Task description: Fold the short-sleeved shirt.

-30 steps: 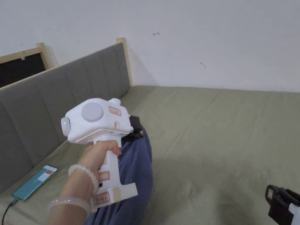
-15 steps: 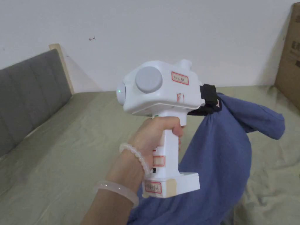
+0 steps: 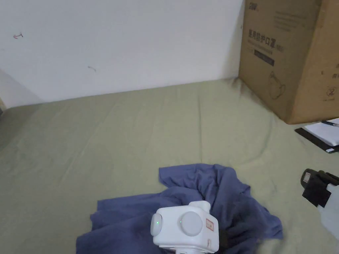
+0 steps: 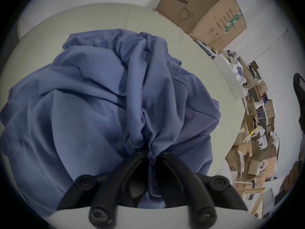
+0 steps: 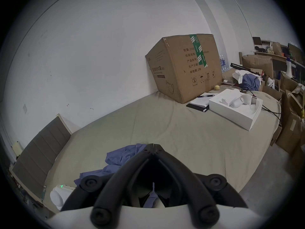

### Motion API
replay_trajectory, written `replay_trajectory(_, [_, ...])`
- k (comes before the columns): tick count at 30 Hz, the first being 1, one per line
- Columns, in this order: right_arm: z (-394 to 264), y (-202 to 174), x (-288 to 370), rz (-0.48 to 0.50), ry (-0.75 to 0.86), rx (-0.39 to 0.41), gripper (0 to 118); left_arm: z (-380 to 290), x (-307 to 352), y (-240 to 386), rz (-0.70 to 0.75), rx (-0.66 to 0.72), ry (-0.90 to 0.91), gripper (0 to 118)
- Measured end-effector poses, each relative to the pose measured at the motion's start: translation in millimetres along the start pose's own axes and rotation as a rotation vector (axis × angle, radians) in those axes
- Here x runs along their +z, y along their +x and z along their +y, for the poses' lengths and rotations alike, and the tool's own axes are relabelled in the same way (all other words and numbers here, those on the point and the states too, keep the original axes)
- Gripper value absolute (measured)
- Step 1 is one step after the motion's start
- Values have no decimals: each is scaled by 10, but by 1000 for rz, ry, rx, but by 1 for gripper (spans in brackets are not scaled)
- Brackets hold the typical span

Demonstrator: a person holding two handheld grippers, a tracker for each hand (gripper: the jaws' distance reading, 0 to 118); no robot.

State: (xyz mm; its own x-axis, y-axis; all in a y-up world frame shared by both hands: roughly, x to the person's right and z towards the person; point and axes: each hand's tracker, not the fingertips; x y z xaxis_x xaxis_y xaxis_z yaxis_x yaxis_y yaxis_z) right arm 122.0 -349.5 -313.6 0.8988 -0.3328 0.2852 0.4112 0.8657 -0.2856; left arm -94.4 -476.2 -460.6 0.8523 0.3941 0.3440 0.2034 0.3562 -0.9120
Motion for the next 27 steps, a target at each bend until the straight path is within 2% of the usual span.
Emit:
replay_trajectory(1, [-6, 7, -9, 2, -2, -10, 0, 30, 34, 6, -16, -1, -2, 18])
replay_trajectory(5, [-53, -23, -64, 7, -28, -13, 0, 82, 319, 3, -41, -18, 19, 110])
replay_trajectory(6, [-66, -54, -83, 9, -39, 4, 0, 73, 487, -68, -45, -27, 103, 114])
replay_trajectory(10, [-91, -174, -139, 33, -64, 47, 0, 104, 862, -313, -43, 7, 160, 113])
replay_trajectory(12, [-108, -246, -174, 57, -77, 58, 0, 96, 1030, -512, -35, 39, 186, 109])
replay_trajectory(13, [-128, -292, -193, 77, -88, 72, 0, 81, 1118, -644, -14, 61, 201, 98])
replay_trajectory(15, [-167, -366, -249, 92, -111, 109, 0, 51, 1202, -932, 47, 122, 222, 34])
replay_trajectory(16, [-193, -405, -288, 83, -124, 124, 0, 35, 1226, -1086, 124, 167, 209, 13])
replay_trajectory(18, [-242, -452, -352, 84, -143, 136, 0, -9, 1230, -1391, 225, 244, 198, 9])
replay_trajectory(19, [-265, -464, -383, 92, -153, 135, 0, -38, 1252, -1551, 237, 259, 195, 2])
replay_trajectory(20, [-285, -475, -410, 97, -162, 134, 0, -63, 1277, -1680, 231, 277, 200, 0])
replay_trajectory(22, [-322, -501, -479, 105, -182, 137, 0, -64, 1331, -1909, 239, 351, 200, 0])
replay_trajectory(25, [-345, -570, -613, 95, -210, 154, 0, 97, 1437, -2134, 245, 353, 221, 0])
replay_trajectory(26, [-347, -583, -651, 96, -217, 156, 0, 203, 1452, -2167, 280, 352, 238, 7])
replay_trajectory(27, [-350, -604, -704, 97, -228, 160, 0, 317, 1466, -2229, 324, 353, 251, 26])
